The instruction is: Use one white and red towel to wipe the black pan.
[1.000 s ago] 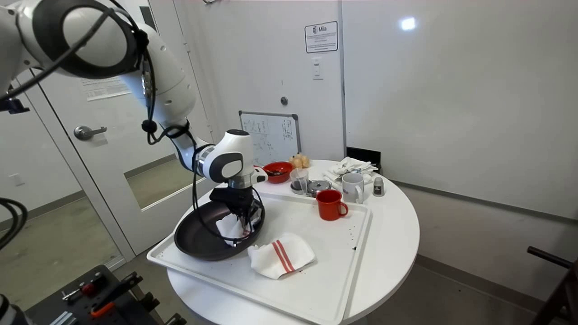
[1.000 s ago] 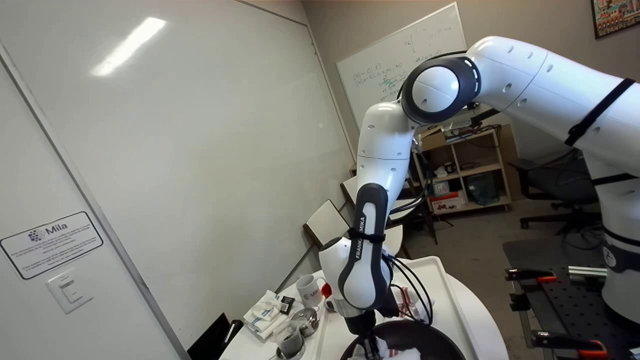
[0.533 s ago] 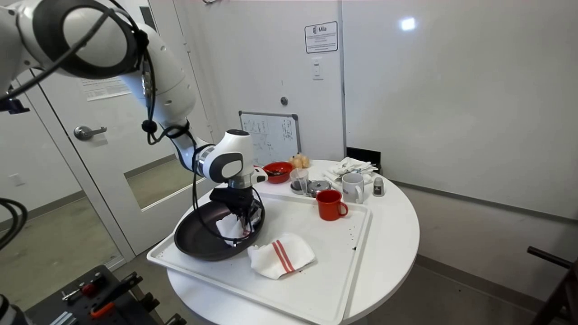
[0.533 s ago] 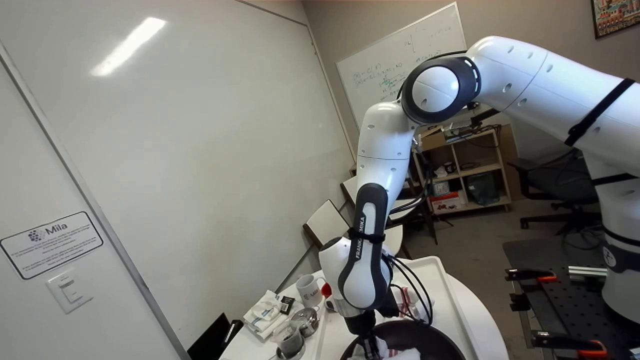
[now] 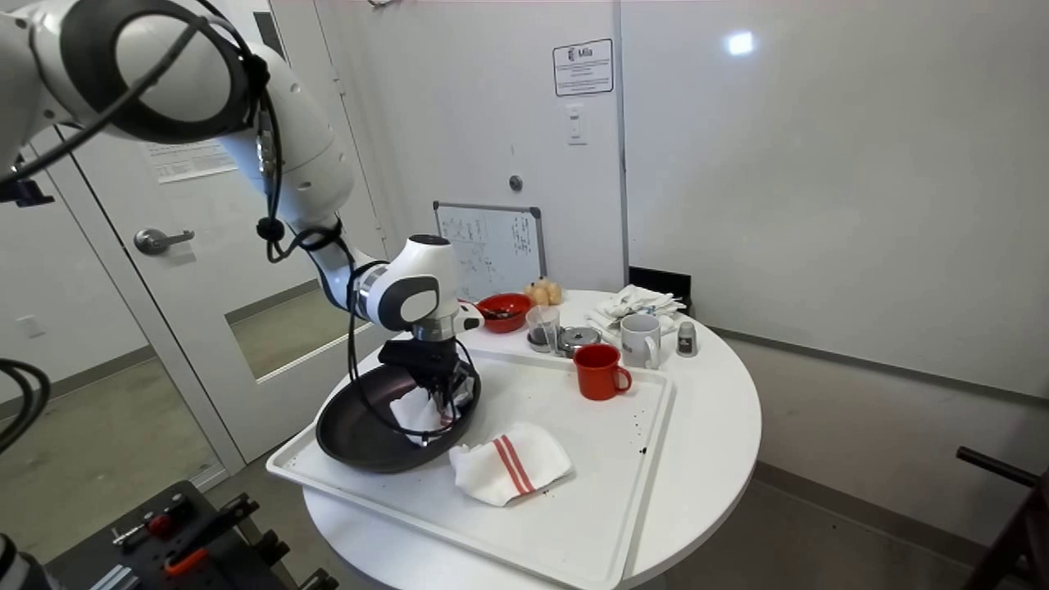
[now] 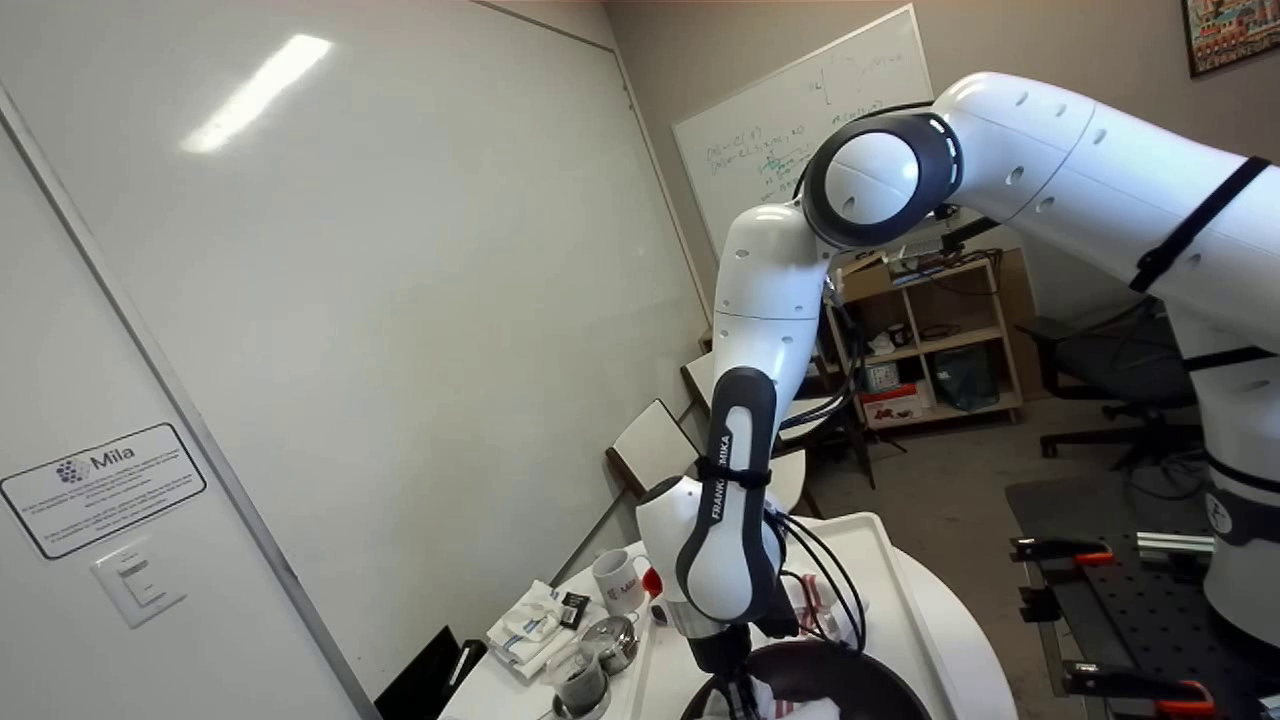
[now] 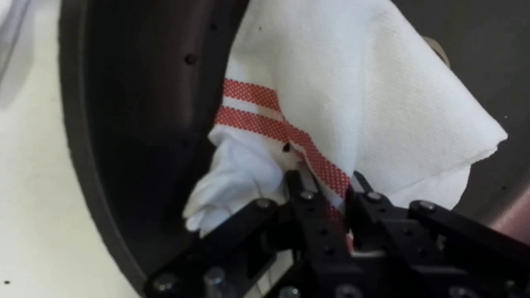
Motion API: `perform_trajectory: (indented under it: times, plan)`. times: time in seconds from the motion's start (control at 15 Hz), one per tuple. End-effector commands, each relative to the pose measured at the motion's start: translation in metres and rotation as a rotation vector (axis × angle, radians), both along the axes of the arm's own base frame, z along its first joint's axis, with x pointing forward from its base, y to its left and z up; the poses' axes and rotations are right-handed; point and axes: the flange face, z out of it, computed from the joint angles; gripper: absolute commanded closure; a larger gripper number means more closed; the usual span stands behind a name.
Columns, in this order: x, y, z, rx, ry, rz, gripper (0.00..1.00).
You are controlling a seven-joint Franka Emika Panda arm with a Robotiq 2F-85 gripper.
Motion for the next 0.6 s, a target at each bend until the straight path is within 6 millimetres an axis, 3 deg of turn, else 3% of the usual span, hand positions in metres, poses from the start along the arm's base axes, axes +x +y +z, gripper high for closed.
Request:
perform_trajectory:
  times: [0.0,0.53]
  plan:
    - [-0.003,0.035,-0.007,-0.008,0.013,0.057,0.96]
    - [-0.029,0.118,-0.016,-0.022,0.029,0.247,0.96]
